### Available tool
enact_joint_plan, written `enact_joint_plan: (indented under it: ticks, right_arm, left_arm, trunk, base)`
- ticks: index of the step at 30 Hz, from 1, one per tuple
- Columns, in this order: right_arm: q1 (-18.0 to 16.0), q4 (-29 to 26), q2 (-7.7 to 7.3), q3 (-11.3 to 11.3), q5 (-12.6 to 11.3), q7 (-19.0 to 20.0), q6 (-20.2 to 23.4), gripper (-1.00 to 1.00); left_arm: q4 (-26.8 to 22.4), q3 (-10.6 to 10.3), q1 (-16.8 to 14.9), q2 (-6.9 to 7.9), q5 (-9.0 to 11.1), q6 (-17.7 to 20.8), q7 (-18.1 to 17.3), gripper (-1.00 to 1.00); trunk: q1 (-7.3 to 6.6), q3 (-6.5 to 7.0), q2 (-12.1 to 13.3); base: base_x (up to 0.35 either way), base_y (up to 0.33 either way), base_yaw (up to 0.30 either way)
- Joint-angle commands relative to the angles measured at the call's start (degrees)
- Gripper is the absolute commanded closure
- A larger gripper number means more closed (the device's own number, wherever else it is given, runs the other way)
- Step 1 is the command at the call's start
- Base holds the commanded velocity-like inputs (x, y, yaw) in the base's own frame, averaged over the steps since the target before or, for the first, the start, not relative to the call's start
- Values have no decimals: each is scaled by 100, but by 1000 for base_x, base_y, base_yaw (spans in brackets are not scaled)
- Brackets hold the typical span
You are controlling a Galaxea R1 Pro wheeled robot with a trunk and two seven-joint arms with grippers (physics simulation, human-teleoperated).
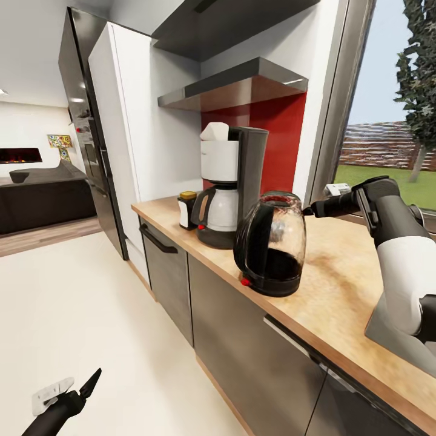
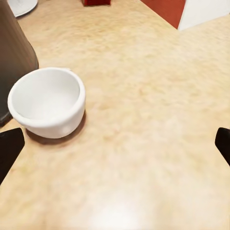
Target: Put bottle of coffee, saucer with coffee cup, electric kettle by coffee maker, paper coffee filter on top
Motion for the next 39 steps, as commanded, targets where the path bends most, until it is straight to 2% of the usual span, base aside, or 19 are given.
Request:
enact_joint_plan:
  ticks: [1,39]
  right_arm:
    - [-4,-5,2,-12,60,62,13,-100]
    - [4,-5,-18,-5,61,80,12,-100]
  left_arm:
    - [0,-1,0,2,42,-2,-21,-100]
    - [0,-1,0,2,44,-2,-21,-100]
  trunk:
    - [0,-5,-2]
    - [0,-5,-2]
  base:
    - [84,0,0]
    - [59,3,0]
